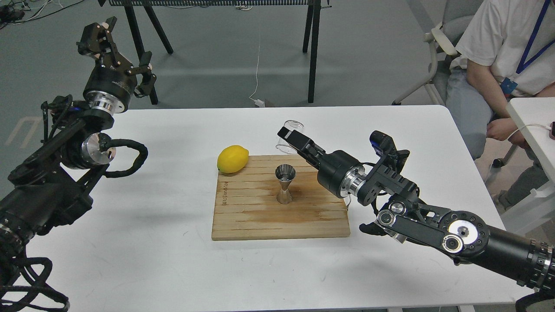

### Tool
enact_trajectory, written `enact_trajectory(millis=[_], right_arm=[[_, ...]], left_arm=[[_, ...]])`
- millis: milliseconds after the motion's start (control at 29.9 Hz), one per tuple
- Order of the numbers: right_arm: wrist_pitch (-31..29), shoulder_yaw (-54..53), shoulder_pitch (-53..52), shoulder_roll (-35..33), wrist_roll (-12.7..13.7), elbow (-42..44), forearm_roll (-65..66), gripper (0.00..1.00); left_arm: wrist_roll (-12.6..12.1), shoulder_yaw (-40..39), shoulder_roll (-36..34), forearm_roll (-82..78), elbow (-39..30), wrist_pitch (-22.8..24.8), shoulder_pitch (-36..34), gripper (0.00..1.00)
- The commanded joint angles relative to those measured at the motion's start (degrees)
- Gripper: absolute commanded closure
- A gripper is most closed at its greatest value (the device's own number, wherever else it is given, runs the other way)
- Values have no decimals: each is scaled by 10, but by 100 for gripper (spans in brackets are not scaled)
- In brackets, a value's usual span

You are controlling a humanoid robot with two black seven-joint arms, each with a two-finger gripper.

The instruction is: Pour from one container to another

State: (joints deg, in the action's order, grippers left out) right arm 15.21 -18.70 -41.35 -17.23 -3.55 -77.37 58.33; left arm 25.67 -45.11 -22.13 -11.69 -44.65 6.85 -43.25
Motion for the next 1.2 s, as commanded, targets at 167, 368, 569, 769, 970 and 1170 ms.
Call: enact_trajectory(millis=[167,368,569,769,970,1170], right_arm=[[0,15,-10,-11,-1,2,21,68],[1,27,-8,-10,-2,3,22,68],[3,16,6,-13,1,-4,-16,68],[-3,-29,13,-64,1,-52,-118,69],[-9,-129,60,-99,-1,-81,-232,69],[-66,-301,177,-96,-1,-88,-351,69]], left_arm=[[0,0,0,0,0,0,-1,0],[0,-1,1,0,0,0,-1,0],[-1,0,0,0,0,0,-2,0],[-2,1,0,0,0,0,-8,0],[-2,3,1,0,0,0,-10,0],[-2,2,1,-1,0,0,-11,0]])
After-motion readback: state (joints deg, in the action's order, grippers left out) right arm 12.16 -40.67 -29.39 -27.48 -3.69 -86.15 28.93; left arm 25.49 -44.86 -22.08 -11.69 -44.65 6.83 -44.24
